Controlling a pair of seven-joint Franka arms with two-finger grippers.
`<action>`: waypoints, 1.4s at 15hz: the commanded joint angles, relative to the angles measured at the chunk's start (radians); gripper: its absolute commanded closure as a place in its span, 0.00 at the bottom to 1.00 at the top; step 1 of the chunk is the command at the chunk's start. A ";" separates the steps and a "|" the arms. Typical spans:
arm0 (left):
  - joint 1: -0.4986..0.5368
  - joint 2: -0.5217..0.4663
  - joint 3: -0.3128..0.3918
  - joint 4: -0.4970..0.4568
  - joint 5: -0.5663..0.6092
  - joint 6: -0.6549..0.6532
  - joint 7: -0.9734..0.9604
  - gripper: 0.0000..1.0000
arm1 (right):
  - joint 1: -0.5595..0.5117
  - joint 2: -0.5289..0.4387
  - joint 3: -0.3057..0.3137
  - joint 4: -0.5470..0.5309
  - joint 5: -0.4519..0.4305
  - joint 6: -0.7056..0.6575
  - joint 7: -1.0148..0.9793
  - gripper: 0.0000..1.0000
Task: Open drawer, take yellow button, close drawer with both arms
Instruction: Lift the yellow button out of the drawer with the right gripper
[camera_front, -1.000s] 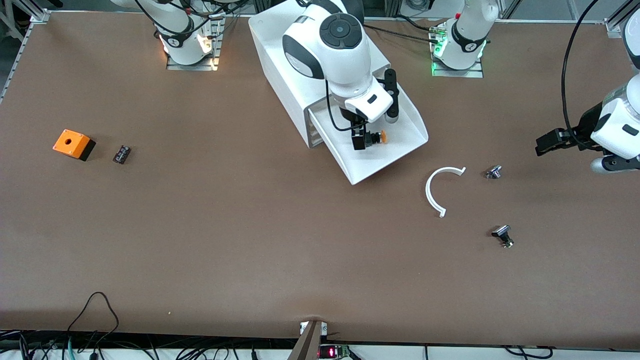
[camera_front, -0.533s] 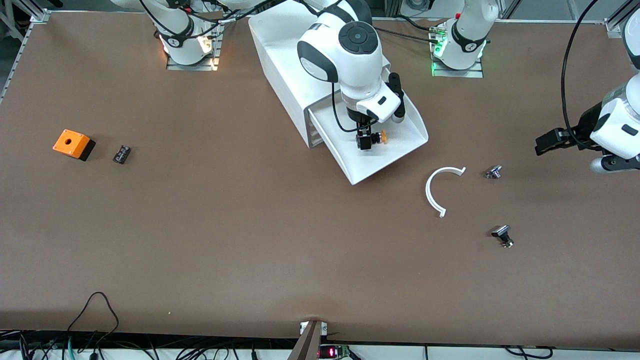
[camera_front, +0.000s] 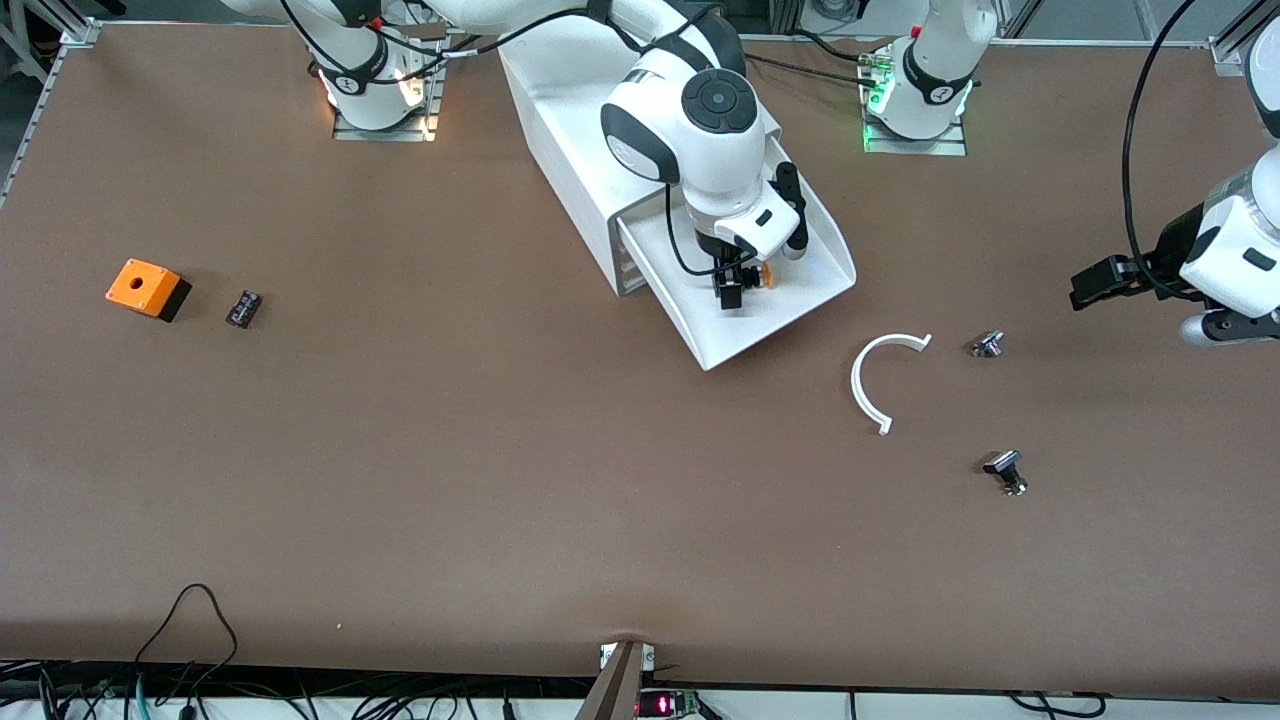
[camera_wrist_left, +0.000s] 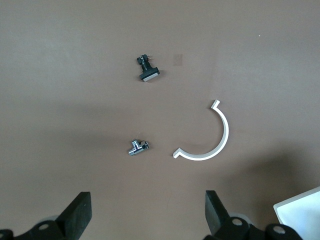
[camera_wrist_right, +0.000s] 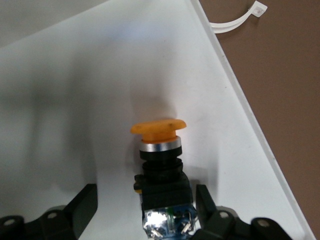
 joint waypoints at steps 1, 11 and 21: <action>0.000 0.000 -0.006 0.021 0.011 -0.025 -0.006 0.00 | 0.012 0.021 -0.011 0.041 -0.022 -0.002 -0.013 0.40; -0.012 -0.005 -0.009 0.037 -0.014 -0.088 -0.005 0.00 | 0.025 -0.039 -0.033 0.033 -0.048 -0.015 -0.003 0.60; -0.035 0.061 -0.012 0.104 -0.011 -0.160 -0.008 0.00 | 0.037 -0.328 -0.148 -0.226 -0.039 0.000 0.152 0.64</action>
